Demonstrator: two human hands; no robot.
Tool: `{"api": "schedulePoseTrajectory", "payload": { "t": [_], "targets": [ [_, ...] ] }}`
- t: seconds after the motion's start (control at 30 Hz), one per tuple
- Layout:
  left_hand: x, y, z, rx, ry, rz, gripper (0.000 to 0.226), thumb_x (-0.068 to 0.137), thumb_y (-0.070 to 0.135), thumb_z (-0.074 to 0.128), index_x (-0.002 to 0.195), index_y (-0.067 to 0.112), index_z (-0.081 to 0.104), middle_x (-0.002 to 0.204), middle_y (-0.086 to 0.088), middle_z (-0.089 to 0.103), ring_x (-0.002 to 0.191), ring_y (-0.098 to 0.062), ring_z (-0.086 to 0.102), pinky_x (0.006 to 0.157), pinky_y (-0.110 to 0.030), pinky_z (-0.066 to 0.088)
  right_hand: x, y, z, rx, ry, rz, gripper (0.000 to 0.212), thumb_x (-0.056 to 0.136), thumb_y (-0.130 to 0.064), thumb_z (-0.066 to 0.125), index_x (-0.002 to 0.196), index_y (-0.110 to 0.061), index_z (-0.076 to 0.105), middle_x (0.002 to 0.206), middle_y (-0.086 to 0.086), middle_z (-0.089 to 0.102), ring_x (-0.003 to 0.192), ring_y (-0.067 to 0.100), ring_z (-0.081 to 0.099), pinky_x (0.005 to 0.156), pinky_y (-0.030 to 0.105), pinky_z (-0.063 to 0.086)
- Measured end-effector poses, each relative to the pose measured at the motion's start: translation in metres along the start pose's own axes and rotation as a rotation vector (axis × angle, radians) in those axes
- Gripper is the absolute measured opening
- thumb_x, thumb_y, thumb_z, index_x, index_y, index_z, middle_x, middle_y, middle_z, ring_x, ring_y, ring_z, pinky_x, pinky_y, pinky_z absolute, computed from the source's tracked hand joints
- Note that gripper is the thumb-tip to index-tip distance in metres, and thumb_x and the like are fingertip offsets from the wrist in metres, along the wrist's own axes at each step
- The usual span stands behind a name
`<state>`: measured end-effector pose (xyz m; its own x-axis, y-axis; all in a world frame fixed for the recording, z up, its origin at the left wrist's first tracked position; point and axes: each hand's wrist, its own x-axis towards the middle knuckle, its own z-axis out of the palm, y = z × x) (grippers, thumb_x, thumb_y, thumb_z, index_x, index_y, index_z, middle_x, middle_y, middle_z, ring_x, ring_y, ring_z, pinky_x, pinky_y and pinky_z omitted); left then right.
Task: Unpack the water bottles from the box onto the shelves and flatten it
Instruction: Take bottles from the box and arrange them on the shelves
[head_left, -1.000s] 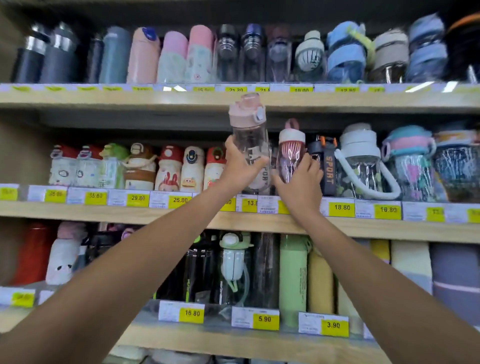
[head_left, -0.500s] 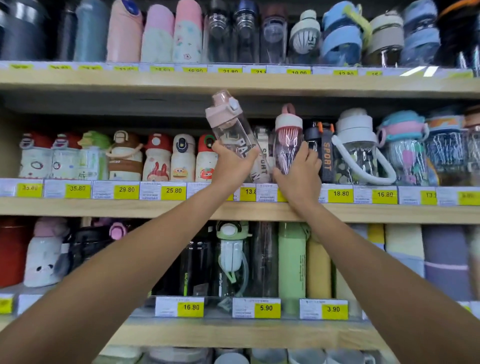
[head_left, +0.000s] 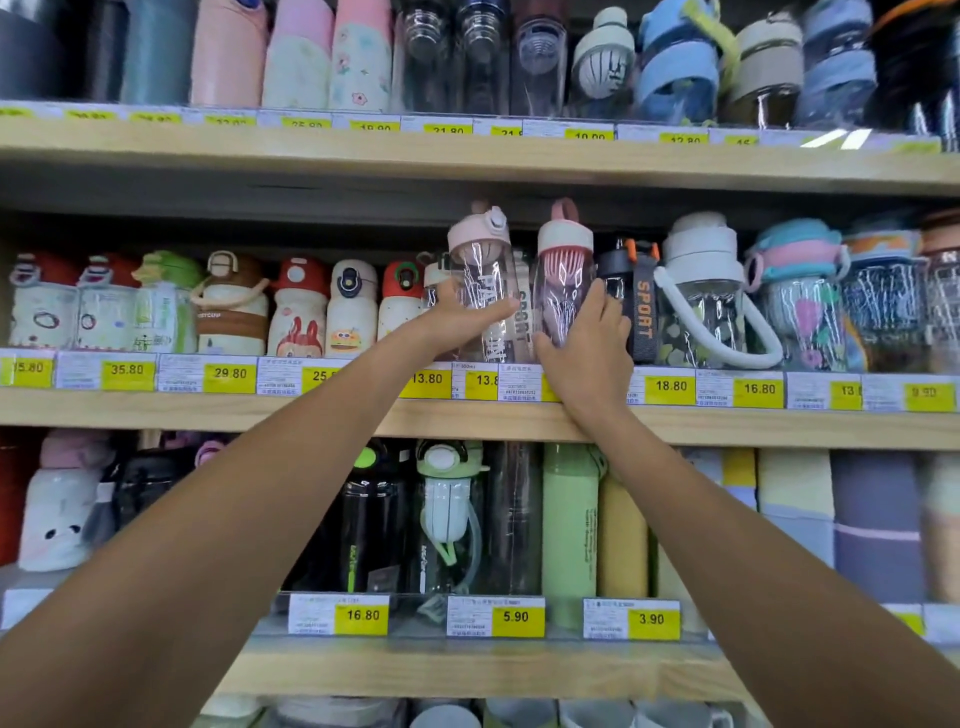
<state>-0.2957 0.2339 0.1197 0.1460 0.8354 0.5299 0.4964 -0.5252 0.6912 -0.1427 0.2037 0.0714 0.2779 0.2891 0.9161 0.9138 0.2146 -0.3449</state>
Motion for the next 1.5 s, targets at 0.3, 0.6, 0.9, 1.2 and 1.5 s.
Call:
{"api": "schedulePoseTrajectory", "payload": {
  "t": [0.3, 0.6, 0.9, 1.2, 1.5],
  "targets": [
    [-0.007, 0.006, 0.004, 0.062, -0.018, 0.132, 0.095, 0.079, 0.049, 0.068, 0.148, 0.016, 0.012, 0.145, 0.000, 0.040, 0.120, -0.017, 0.048, 0.092, -0.025, 0.035, 0.000, 0.000, 0.000, 0.005, 0.006, 0.013, 0.082, 0.085, -0.038, 0.065, 0.146, -0.006, 0.021, 0.143, 0.012, 0.036, 0.125, 0.031, 0.038, 0.078, 0.039, 0.046],
    [-0.016, 0.007, -0.003, 0.166, -0.069, 0.067, 0.088, 0.084, 0.056, 0.055, 0.149, 0.025, 0.005, 0.095, 0.001, 0.057, 0.069, -0.008, 0.056, 0.056, -0.024, 0.036, -0.001, -0.001, 0.002, -0.019, 0.022, 0.012, 0.081, 0.085, -0.038, 0.063, 0.146, -0.005, 0.021, 0.142, 0.014, 0.036, 0.122, 0.032, 0.039, 0.070, 0.033, 0.036],
    [-0.011, -0.003, 0.001, 0.157, -0.008, 0.102, 0.092, 0.079, 0.064, 0.058, 0.147, 0.022, 0.014, 0.127, -0.002, 0.054, 0.098, -0.018, 0.062, 0.082, -0.031, 0.046, -0.001, 0.000, 0.004, -0.025, 0.022, -0.006, 0.083, 0.085, -0.039, 0.062, 0.147, -0.004, 0.020, 0.142, 0.015, 0.035, 0.121, 0.032, 0.040, 0.071, 0.034, 0.041],
    [-0.032, 0.000, 0.020, 0.177, 0.254, 0.122, 0.070, 0.082, 0.051, 0.061, 0.129, 0.010, 0.029, 0.116, -0.001, 0.053, 0.101, -0.023, 0.054, 0.076, -0.031, 0.038, -0.006, 0.004, -0.007, 0.063, -0.019, -0.033, 0.074, 0.089, -0.035, 0.060, 0.146, -0.005, 0.023, 0.143, 0.014, 0.033, 0.125, 0.031, 0.038, 0.088, 0.038, 0.044],
    [-0.117, 0.032, 0.141, -0.284, 0.421, 0.340, 0.033, 0.086, 0.001, 0.053, 0.119, 0.006, 0.048, 0.122, -0.009, 0.051, 0.104, -0.015, 0.052, 0.090, -0.020, 0.042, -0.051, 0.081, -0.082, 0.373, -0.010, -0.253, 0.029, 0.087, -0.008, 0.049, 0.115, -0.008, 0.059, 0.115, 0.006, 0.060, 0.103, 0.020, 0.056, 0.085, 0.030, 0.043]
  ]
}}
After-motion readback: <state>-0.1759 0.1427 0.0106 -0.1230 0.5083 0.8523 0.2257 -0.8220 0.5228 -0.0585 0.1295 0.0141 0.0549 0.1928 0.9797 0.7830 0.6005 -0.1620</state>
